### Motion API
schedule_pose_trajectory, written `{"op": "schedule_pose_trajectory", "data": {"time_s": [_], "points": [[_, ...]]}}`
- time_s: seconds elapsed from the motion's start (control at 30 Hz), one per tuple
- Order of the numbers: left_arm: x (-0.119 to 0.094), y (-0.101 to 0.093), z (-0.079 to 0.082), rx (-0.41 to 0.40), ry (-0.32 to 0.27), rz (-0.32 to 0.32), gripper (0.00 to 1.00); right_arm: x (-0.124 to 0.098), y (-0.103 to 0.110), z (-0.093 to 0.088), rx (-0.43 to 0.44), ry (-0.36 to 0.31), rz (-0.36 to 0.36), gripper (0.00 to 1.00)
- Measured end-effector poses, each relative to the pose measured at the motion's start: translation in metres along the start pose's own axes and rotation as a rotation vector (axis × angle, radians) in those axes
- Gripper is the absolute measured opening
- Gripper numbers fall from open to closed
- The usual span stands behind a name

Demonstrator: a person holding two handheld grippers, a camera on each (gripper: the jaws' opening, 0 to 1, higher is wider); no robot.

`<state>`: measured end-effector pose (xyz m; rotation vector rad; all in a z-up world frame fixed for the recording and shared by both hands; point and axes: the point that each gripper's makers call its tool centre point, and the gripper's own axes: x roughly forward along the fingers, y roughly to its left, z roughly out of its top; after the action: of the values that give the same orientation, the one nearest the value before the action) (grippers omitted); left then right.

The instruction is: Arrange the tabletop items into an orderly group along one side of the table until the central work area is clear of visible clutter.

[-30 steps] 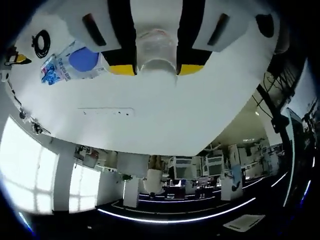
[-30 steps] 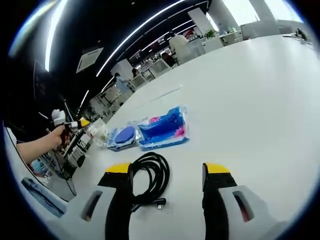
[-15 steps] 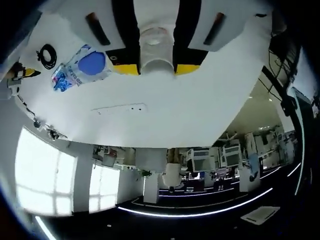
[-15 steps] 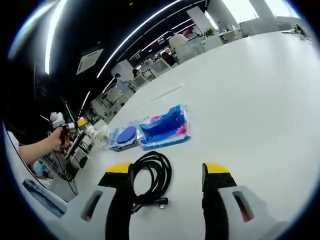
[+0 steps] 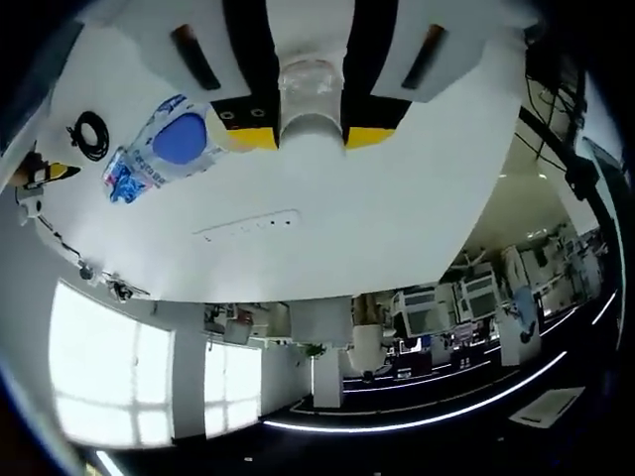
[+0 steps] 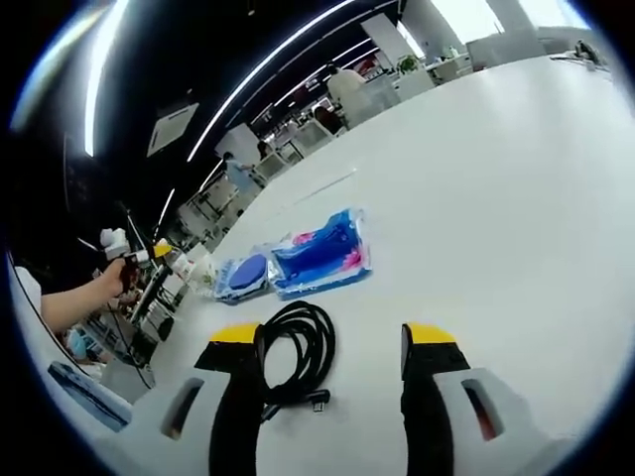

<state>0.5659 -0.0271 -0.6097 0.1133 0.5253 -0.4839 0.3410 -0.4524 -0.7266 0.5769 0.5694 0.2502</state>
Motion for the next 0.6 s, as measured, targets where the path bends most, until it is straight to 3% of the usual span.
{"op": "schedule_pose_trajectory", "data": {"time_s": [0.2, 0.6], "points": [[0.0012, -0.0001, -0.0057, -0.036, 0.013, 0.021, 0.21, -0.0003, -0.0007, -0.0007, 0.006, 0.001, -0.002, 0.54], [0.0007, -0.0009, -0.0063, -0.022, -0.014, 0.048, 0.22, 0.0001, -0.0004, -0.0017, 0.012, 0.002, 0.004, 0.55]]}}
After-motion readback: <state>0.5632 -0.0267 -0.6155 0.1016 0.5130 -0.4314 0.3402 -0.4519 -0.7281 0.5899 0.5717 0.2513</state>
